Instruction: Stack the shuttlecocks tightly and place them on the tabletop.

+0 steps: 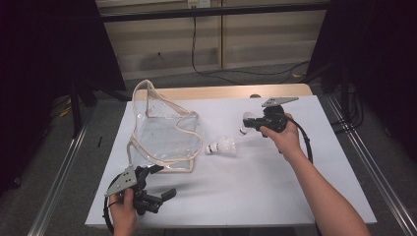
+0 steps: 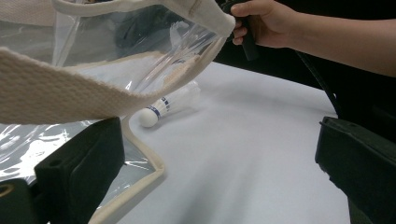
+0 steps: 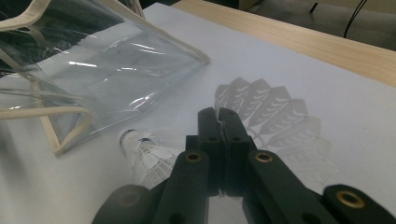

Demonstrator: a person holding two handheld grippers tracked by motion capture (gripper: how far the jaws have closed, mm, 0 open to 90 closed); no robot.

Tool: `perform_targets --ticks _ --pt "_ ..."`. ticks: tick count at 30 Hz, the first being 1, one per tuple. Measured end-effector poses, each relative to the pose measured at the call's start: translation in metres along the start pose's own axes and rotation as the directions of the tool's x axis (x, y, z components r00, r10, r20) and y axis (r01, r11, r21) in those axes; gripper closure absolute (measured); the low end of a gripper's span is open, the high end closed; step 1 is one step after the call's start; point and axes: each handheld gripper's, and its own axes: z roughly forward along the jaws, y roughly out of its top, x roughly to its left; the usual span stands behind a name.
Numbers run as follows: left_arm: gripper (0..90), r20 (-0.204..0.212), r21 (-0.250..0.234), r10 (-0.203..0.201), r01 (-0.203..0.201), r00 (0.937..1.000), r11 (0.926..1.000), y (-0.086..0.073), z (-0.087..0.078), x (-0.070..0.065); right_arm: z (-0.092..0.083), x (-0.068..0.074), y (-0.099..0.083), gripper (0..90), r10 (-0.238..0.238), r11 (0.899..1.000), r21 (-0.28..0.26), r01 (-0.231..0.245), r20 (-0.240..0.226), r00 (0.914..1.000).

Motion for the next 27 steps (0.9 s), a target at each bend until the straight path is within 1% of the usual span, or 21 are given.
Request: perform_targets --ticks 7,9,11,14,23,27 --pt "1.6 0.000 -0.004 -0.001 0.001 1.0000 1.0000 0.000 -0.001 0.000 -0.007 0.000 -0.006 89.3 0.011 1.000 -0.017 -0.011 -0.009 0.9999" --pt "1.6 -0.002 -0.003 0.000 0.000 1.0000 1.0000 0.000 -0.001 0.000 -0.008 0.000 -0.009 89.3 0.007 1.000 -0.019 -0.007 -0.006 1.0000" --pt "1.6 -0.001 -0.004 -0.002 0.002 1.0000 1.0000 0.000 -0.001 0.000 -0.009 0.000 -0.010 89.3 0.015 1.000 -0.023 -0.015 -0.007 0.9999" --pt "1.6 0.000 -0.004 0.000 0.000 1.0000 1.0000 0.000 -0.001 -0.001 -0.011 0.001 -0.013 89.3 0.010 1.000 -0.030 -0.010 -0.004 0.9999" --pt "1.6 0.002 0.000 0.001 -0.001 1.0000 1.0000 0.000 0.000 -0.001 -0.016 0.001 -0.019 89.2 0.018 0.999 -0.038 -0.018 -0.005 0.9998" --pt "1.6 0.003 0.003 0.002 -0.002 1.0000 1.0000 0.000 0.001 -0.001 -0.016 0.001 -0.022 89.2 0.025 0.999 -0.038 -0.025 -0.013 0.9996"
